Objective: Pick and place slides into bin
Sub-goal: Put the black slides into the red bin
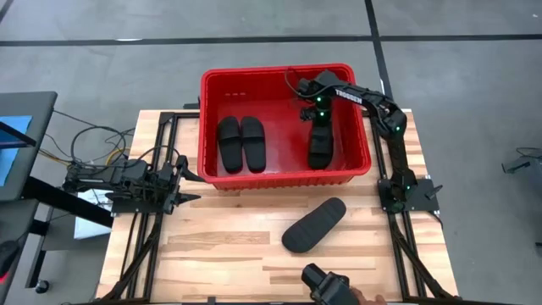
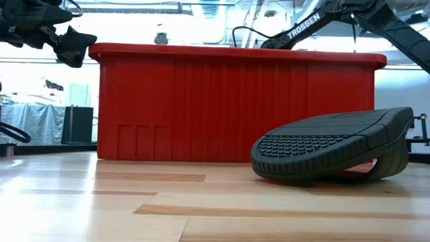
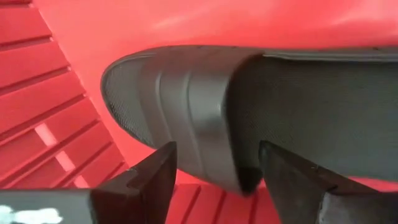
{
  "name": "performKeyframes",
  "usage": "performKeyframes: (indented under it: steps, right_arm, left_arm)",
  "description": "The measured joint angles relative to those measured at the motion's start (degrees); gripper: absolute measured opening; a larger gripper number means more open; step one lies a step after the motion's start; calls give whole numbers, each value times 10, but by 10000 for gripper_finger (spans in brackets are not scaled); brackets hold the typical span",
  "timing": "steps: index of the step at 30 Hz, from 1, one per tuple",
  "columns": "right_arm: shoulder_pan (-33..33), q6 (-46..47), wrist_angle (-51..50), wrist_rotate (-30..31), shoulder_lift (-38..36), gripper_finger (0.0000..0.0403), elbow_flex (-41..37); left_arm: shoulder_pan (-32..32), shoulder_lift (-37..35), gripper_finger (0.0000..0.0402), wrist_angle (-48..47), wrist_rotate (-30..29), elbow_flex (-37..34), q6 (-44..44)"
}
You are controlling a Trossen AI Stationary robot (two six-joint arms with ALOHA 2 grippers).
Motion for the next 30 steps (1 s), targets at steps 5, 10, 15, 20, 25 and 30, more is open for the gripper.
performKeyframes:
  steps: [5,10,15,20,25,30]
  right_arm:
    - [-4,-4,2,11,-38,209,0]
    - [-4,-5,9,12,-86,197,0]
    - [-4,9,29,12,-143,184,4]
    - [-4,46,44,12,-200,170,37]
    - [5,87,52,12,-262,158,76]
    - [29,143,52,12,-329,149,102]
  left_arm:
    - [0,0,258,0,0,0,0]
    - [0,0,258,0,0,0,0]
    - [0,0,258,0,0,0,0]
    - [0,0,258,0,0,0,0]
    - [0,0,258,0,0,0,0]
    - [0,0,258,0,0,0,0]
